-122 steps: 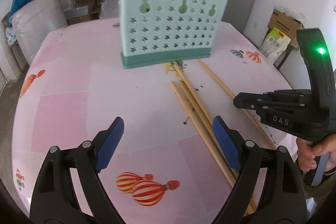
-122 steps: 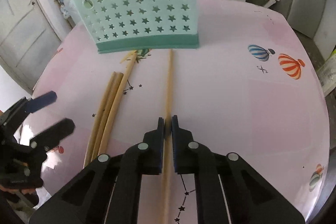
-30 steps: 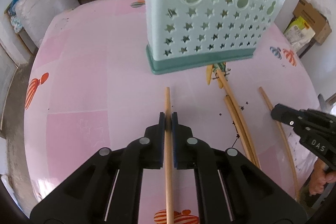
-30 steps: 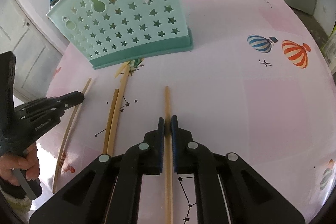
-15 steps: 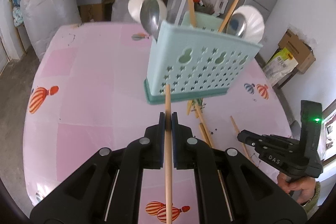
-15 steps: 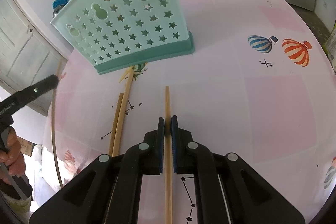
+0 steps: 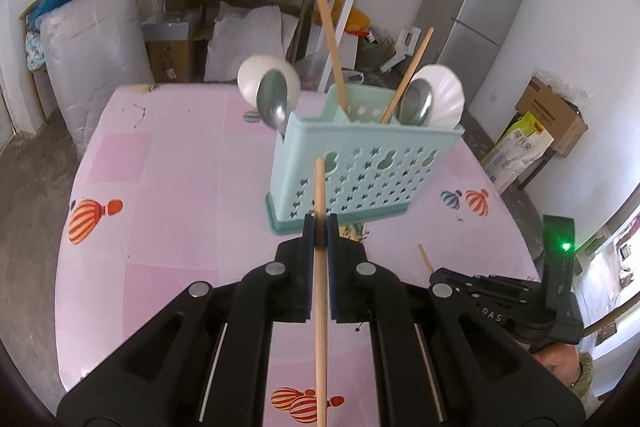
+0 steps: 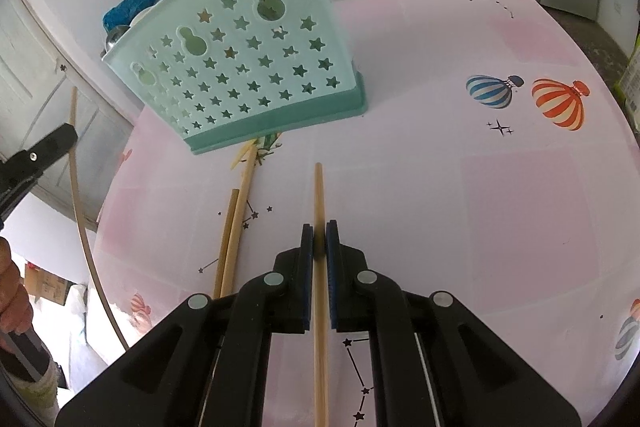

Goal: Organize utensils
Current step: 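Lift the chopstick over the holder with the left tool while the right tool holds its chopstick, then lower the chopstick into the green holder and open the left tool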

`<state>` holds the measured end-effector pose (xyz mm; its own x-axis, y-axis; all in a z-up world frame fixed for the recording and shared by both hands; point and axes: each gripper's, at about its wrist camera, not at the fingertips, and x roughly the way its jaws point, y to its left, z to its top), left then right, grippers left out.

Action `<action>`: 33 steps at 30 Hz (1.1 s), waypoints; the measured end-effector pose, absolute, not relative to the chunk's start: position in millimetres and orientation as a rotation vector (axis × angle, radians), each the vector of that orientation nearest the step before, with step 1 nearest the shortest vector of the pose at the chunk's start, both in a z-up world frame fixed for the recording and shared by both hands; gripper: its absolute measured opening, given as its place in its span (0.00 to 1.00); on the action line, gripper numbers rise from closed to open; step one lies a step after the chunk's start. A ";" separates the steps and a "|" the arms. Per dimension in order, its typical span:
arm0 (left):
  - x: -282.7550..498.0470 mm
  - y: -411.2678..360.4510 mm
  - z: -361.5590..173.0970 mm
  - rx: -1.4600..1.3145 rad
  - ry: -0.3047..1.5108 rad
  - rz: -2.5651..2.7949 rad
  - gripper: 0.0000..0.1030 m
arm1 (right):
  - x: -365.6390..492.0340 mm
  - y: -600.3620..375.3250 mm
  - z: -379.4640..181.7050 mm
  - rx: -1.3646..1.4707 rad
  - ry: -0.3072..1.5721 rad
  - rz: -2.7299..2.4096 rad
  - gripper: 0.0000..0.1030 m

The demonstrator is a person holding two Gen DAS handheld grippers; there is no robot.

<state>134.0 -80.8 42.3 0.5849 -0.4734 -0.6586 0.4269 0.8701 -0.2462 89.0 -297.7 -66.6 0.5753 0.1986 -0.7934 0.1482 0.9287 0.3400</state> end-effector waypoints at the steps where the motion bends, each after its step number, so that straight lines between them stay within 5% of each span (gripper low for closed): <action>1: 133.5 -80.7 44.9 -0.064 0.781 -0.527 0.04 | 88.6 -298.0 -66.3 0.396 0.962 0.031 0.06; 33: 119.5 -70.7 84.0 -0.065 0.661 -0.523 0.04 | 82.6 -300.6 -58.4 0.415 0.922 0.052 0.06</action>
